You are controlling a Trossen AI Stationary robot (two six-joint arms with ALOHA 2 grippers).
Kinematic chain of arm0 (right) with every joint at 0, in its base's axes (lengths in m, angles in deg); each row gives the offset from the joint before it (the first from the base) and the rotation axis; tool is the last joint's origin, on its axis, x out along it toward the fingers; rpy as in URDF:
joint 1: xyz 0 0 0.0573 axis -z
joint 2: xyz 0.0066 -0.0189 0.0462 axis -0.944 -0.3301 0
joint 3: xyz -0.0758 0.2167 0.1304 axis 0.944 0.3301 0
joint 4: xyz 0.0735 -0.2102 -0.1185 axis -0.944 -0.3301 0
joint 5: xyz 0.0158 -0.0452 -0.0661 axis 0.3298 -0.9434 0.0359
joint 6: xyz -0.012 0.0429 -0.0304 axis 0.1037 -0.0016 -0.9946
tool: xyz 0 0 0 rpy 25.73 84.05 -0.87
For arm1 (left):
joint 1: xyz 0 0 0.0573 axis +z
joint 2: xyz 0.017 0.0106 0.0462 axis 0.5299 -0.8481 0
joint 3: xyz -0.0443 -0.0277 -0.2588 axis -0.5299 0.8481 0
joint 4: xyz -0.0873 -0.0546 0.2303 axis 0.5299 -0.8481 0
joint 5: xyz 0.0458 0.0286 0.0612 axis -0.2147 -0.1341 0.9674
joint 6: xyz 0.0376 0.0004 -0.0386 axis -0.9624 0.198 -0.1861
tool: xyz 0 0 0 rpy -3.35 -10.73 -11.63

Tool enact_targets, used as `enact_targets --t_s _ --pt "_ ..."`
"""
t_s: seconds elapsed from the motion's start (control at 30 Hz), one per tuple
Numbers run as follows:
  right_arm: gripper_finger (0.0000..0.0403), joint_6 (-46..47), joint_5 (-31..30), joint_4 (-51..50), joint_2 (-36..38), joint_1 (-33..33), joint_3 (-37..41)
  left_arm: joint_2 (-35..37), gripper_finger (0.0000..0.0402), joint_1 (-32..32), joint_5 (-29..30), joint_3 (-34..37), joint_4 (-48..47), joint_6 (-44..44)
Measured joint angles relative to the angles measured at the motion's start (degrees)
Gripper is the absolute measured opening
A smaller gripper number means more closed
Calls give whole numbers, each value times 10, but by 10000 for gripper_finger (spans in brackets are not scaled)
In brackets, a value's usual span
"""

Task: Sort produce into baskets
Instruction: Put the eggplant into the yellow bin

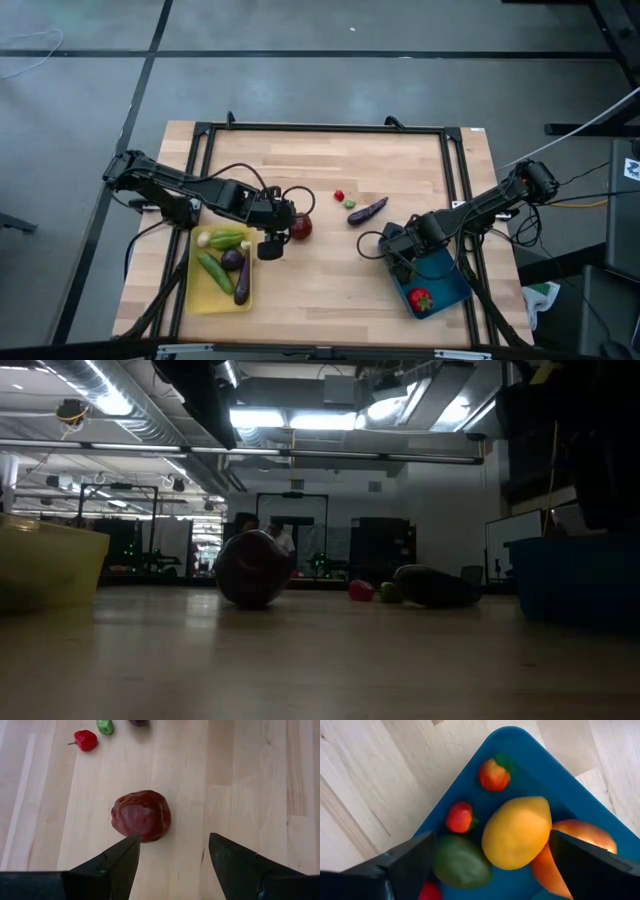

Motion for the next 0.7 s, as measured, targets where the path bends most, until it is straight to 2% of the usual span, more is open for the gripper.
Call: enact_targets --t_s 0.3,0.43,0.57,0.7 --pt "371 1 16 -3 0 0 -2 0 234 0 0 0 0 0" --pt "371 -22 21 -21 0 0 -36 0 234 0 0 0 0 0" --pt "371 -79 -24 -23 0 0 -79 0 234 0 0 0 0 0" --pt "371 -153 -110 -16 0 0 -101 0 234 0 0 0 0 0"
